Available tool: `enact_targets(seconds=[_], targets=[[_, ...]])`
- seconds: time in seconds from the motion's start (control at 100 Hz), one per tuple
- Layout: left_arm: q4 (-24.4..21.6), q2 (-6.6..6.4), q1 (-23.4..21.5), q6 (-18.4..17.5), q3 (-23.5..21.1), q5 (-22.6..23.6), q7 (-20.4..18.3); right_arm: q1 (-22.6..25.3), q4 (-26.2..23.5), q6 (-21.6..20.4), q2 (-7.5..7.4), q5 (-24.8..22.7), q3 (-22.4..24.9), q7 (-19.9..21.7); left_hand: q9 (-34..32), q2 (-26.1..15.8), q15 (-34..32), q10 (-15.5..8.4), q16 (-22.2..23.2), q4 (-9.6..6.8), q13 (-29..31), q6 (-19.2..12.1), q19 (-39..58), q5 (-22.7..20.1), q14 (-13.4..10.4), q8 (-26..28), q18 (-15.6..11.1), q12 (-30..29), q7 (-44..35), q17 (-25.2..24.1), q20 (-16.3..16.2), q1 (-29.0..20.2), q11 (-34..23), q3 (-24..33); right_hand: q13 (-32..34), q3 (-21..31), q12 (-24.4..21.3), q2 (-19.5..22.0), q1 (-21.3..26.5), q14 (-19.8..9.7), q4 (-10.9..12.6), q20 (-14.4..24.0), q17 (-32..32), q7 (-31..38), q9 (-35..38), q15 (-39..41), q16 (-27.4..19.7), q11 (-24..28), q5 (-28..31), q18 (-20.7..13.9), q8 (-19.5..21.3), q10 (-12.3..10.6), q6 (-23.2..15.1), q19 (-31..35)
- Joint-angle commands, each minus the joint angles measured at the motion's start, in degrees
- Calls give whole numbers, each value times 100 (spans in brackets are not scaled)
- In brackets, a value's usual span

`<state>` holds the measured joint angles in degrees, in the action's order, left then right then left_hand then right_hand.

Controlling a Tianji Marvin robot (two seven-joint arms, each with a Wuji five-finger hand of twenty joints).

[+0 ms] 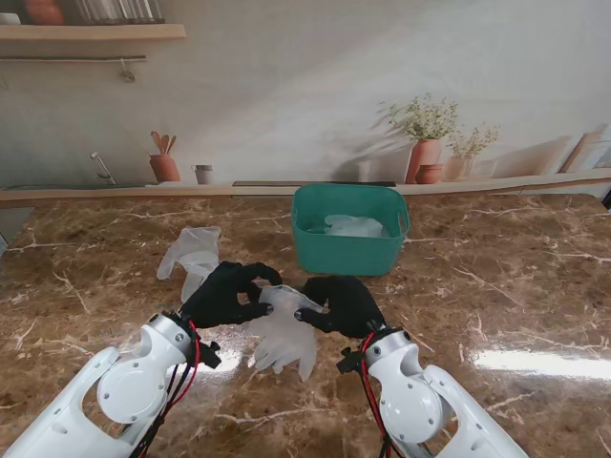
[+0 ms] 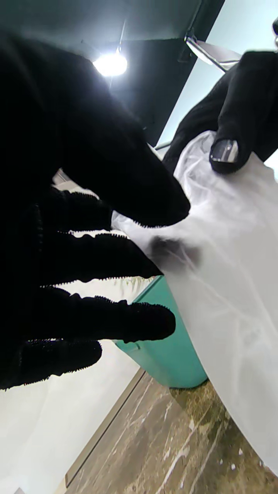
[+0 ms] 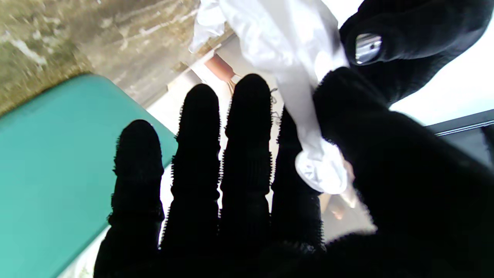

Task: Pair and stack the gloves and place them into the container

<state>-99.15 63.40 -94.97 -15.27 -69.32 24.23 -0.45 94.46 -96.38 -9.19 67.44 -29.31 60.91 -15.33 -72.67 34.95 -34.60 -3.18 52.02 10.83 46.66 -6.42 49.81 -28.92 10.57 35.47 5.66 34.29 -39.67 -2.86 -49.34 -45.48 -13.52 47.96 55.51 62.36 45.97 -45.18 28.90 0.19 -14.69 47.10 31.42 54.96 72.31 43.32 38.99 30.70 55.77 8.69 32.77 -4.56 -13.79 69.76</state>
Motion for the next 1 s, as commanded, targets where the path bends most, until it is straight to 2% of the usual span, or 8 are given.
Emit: enact_targets(seconds=[0.0, 0.11, 0.15, 0.22, 0.28, 0.66, 0.8, 0.99], targets=[[-199, 5, -157, -88, -22, 51, -27, 245, -241, -79, -68, -3, 67, -15, -216, 50, 123, -271, -107, 11, 171, 416, -32, -39, -29, -1143, -3, -103, 810, -108, 54, -177, -46, -266, 305, 336, -44, -45, -29, -72, -100, 64, 108, 158, 248, 141, 128, 90, 197, 62, 179, -55, -137, 335], [-450, -14, -347, -175, -102, 185, -19, 615, -638, -163, -143, -255, 305, 58, -351, 168, 183, -388, -212, 69, 219, 857, 42, -937, -149, -1563, -35, -295, 997, -22, 56, -68, 3, -391, 391, 363, -46, -119, -24, -58, -98, 57, 185, 157, 346, 236, 168, 110, 228, 63, 179, 4, -54, 460], [-555, -32, -432, -205, -144, 180, -78, 756, -774, -199, -177, -331, 396, 143, -427, 111, 210, -342, -295, 57, 216, 478, 96, -1461, -157, -1577, -35, -360, 378, -33, 95, -126, 91, -614, 416, 356, -50, -114, -23, -45, -103, 51, 204, 156, 370, 262, 180, 112, 234, 61, 168, 7, -27, 483], [-708, -61, -576, -310, -201, 185, -179, 1016, -1014, -278, -231, -424, 559, 302, -557, 39, 188, -237, -349, 83, 244, -273, 181, -1701, -126, -1688, -13, -347, -988, -8, 116, -161, 95, -790, 464, 342, -53, -114, -16, -31, -107, 42, 255, 165, 417, 311, 201, 121, 243, 70, 150, 31, 24, 536], [-831, -85, -700, -427, -245, 176, -258, 1248, -1224, -349, -277, -482, 713, 460, -468, -69, 167, -158, -366, 72, 276, -517, 213, -1850, -110, -1673, -4, -527, -1350, 3, 118, -155, -424, -1000, 498, 334, -55, -123, -15, -26, -106, 35, 292, 171, 445, 341, 214, 125, 248, 67, 138, 36, 44, 572], [-1281, -219, -1144, -764, -339, -890, -1011, 2474, -2242, -873, -399, -267, 1464, 1100, -432, -225, -101, 65, -276, 131, 504, -253, 359, -1844, -58, -1365, -9, -855, -1587, 92, 9, -161, -1124, -1039, 876, 321, -191, -195, -19, -28, -107, -51, 669, 220, 760, 546, 296, 130, 280, 56, -35, 88, 156, 898], [-1015, -196, -887, -481, -137, -981, -1018, 2295, -2068, -556, -401, 6, 1381, 1249, -399, -217, -237, 144, -197, 128, 555, -199, 383, -1814, -14, -1225, 37, -797, -1567, 104, -21, -153, -1323, -924, 885, 297, -218, -148, -10, -25, -117, -90, 668, 229, 764, 535, 296, 119, 258, 55, -65, 96, 183, 913], [-305, -89, -99, 197, 437, -693, -719, 1460, -1254, 301, -311, 372, 1040, 1145, -391, -180, -317, 198, -149, 119, 560, -192, 432, -1843, 41, -1201, 93, -724, -1545, 134, -48, -152, -1370, -850, 803, 186, -248, -55, 22, -7, -171, -157, 567, 178, 705, 497, 294, 86, 205, 56, -172, 132, 216, 892]])
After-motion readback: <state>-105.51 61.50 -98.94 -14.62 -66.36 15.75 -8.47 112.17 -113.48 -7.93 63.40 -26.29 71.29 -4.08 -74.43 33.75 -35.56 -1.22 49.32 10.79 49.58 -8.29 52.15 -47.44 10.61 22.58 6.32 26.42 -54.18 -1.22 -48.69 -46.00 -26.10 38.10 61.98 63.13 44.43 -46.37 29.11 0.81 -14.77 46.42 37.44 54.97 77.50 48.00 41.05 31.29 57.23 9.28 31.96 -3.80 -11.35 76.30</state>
